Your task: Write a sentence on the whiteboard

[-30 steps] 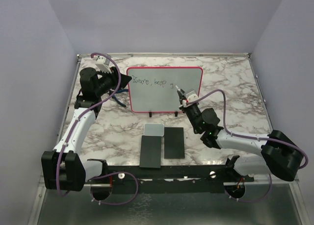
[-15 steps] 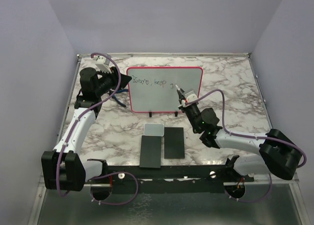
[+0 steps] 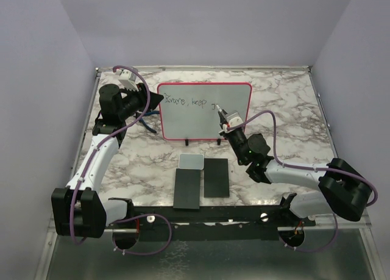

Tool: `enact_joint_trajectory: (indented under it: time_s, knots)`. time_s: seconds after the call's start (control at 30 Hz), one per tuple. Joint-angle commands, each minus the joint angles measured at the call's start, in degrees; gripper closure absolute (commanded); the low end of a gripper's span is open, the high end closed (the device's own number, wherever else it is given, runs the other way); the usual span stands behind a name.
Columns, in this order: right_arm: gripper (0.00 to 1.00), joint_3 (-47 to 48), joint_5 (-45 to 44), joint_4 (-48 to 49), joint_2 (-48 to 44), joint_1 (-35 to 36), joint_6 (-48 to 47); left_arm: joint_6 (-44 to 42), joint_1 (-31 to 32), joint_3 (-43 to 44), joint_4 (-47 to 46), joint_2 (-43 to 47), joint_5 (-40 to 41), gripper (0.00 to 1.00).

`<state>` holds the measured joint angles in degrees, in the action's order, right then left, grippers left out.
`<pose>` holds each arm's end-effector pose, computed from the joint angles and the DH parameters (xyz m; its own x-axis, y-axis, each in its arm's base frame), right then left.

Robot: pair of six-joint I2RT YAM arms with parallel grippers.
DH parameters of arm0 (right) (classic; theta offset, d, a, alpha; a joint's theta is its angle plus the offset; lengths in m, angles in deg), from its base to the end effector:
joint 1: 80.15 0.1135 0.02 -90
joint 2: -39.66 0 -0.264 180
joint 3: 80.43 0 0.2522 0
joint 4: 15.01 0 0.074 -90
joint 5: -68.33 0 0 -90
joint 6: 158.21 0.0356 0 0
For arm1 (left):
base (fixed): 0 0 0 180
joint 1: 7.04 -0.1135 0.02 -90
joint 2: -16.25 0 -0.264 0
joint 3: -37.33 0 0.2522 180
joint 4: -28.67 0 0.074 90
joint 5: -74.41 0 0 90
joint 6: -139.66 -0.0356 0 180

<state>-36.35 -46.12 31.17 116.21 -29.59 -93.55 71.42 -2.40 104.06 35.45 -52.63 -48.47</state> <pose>0.1859 0.2028 0.2601 0.3276 -0.2150 -0.9200 -0.3401 0.8817 -0.3271 0.2771 -0.0419 0.3342 -0.3670 -0.2826 -0.8862 0.5022 0.7418 -0.4445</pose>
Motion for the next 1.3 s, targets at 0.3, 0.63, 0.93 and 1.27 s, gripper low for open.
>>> enact_joint_trajectory:
  time_s: [0.3,0.63,0.93,1.27]
  knots:
    - [0.99,0.4,-0.7,-0.2,0.3,-0.3,1.2,-0.9,0.5,-0.6,1.0,1.5,0.7,0.73]
    - [0.99,-0.9,-1.2,-1.7,-0.8,-0.3,2.1,-0.9,0.5,-0.6,0.9,1.4,0.7,0.73]
    - [0.99,-1.3,-2.0,-1.9,-1.5,-0.3,2.0,-0.9,0.5,-0.6,0.9,1.5,0.7,0.73]
    - [0.99,-1.4,-3.3,-1.2,-1.8,-0.3,0.9,-0.9,0.5,-0.6,0.9,1.5,0.7,0.73]
